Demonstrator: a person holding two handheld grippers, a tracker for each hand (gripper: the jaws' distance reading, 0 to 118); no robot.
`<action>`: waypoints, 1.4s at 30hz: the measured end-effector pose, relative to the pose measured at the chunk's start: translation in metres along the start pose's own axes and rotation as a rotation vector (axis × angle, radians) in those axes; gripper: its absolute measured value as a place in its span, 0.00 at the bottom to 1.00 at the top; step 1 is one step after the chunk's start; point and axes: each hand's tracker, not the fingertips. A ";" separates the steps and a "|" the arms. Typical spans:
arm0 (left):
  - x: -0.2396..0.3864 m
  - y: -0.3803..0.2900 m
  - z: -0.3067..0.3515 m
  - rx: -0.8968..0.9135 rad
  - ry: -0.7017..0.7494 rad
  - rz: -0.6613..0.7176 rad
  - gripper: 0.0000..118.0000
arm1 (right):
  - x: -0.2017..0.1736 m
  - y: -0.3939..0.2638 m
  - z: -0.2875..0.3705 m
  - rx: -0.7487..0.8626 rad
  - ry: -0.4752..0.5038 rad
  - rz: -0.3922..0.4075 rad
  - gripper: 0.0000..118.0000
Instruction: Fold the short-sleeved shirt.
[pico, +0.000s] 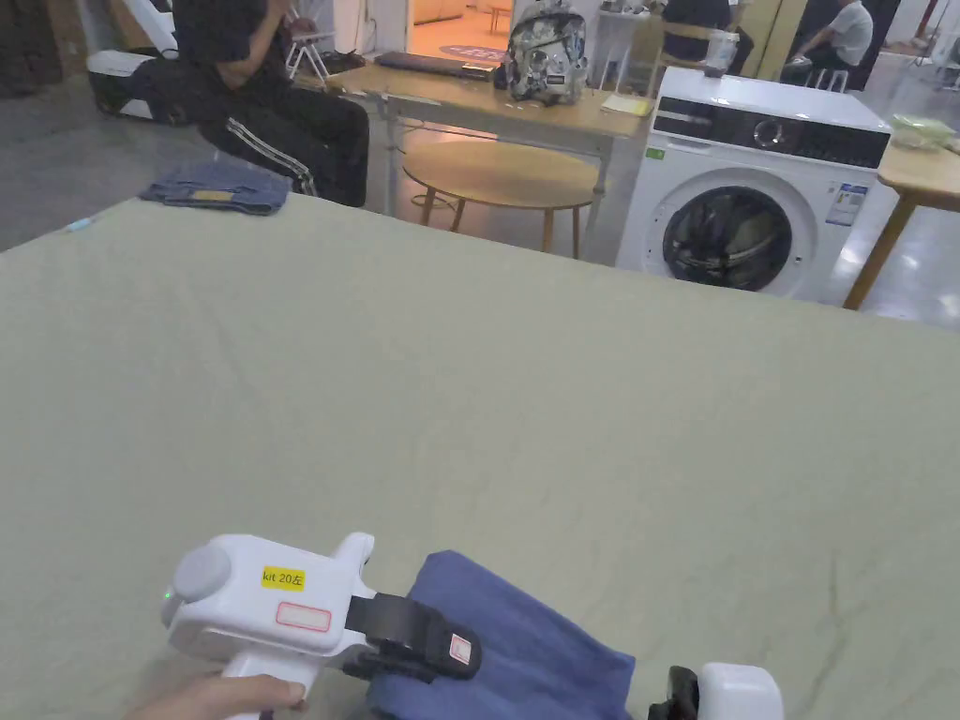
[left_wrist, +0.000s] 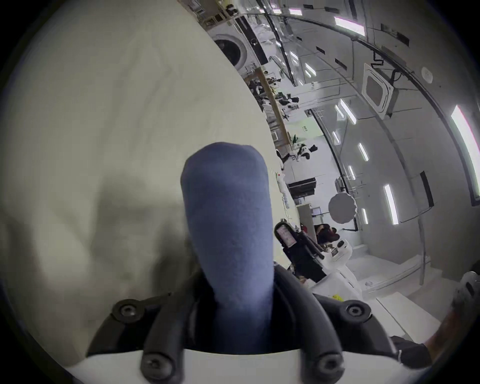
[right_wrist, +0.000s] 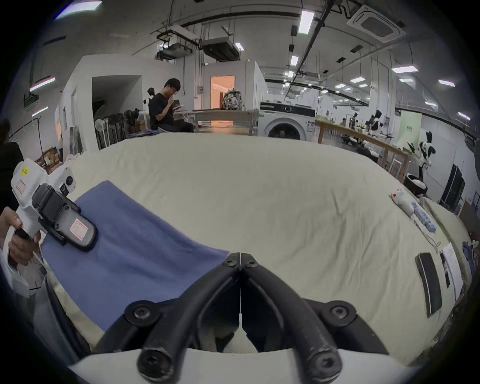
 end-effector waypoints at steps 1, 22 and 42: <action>-0.001 0.003 0.012 0.010 0.015 -0.004 0.12 | -0.002 0.004 -0.001 0.003 0.003 0.001 0.00; -0.039 0.054 0.317 0.270 0.423 0.094 0.12 | -0.063 0.033 -0.033 -0.025 0.100 0.031 0.00; -0.066 0.093 0.397 0.271 0.952 0.148 0.56 | -0.084 0.035 -0.048 -0.068 0.121 0.061 0.00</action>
